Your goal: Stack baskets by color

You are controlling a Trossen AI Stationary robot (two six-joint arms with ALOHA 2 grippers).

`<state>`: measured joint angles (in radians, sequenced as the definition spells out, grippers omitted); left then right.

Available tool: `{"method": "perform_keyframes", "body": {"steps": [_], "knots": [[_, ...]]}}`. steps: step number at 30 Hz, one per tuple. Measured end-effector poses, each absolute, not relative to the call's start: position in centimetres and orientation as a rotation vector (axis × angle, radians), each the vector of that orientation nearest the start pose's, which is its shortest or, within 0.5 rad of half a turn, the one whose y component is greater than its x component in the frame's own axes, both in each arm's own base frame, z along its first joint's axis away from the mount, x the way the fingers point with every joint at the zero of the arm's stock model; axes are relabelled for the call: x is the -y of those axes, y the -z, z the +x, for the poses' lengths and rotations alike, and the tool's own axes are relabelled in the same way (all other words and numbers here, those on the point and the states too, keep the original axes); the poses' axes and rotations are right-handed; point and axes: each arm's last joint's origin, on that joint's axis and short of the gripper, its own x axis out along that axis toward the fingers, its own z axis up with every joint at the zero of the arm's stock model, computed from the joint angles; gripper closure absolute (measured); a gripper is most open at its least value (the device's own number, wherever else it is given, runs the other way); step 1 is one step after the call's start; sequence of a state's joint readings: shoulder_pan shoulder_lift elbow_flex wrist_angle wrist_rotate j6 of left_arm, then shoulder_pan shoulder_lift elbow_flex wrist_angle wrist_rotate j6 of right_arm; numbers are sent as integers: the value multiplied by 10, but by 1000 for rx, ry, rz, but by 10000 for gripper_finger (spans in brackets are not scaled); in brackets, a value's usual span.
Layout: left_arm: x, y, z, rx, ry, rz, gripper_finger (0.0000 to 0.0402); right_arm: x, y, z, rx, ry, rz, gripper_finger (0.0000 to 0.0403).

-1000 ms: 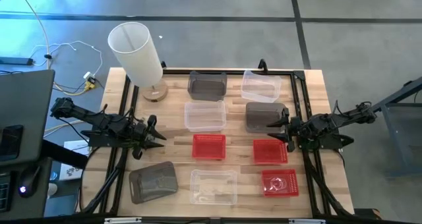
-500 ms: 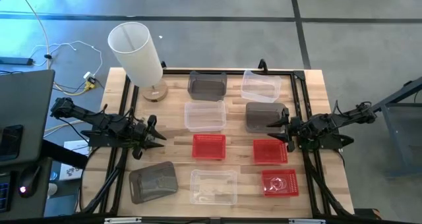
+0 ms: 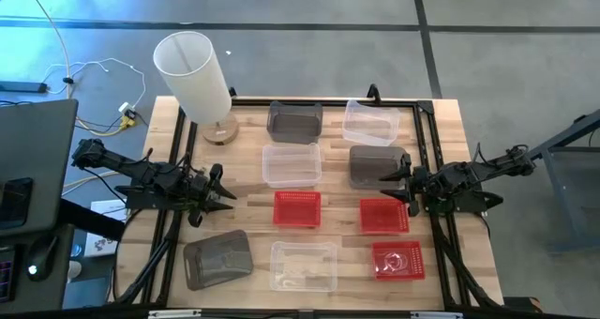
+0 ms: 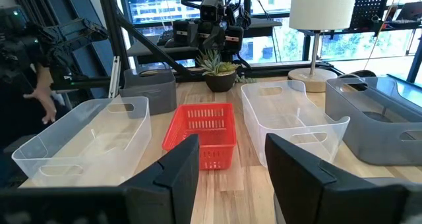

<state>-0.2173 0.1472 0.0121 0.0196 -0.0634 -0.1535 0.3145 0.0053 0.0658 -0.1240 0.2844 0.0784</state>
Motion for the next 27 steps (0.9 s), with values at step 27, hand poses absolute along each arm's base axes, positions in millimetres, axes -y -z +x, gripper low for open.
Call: {"method": "perform_keyframes", "body": {"steps": [27], "knots": [[21, -158, 104, -121, 129, -137, 275, -21, -174, 90, -62, -27, 60, 243]]}}
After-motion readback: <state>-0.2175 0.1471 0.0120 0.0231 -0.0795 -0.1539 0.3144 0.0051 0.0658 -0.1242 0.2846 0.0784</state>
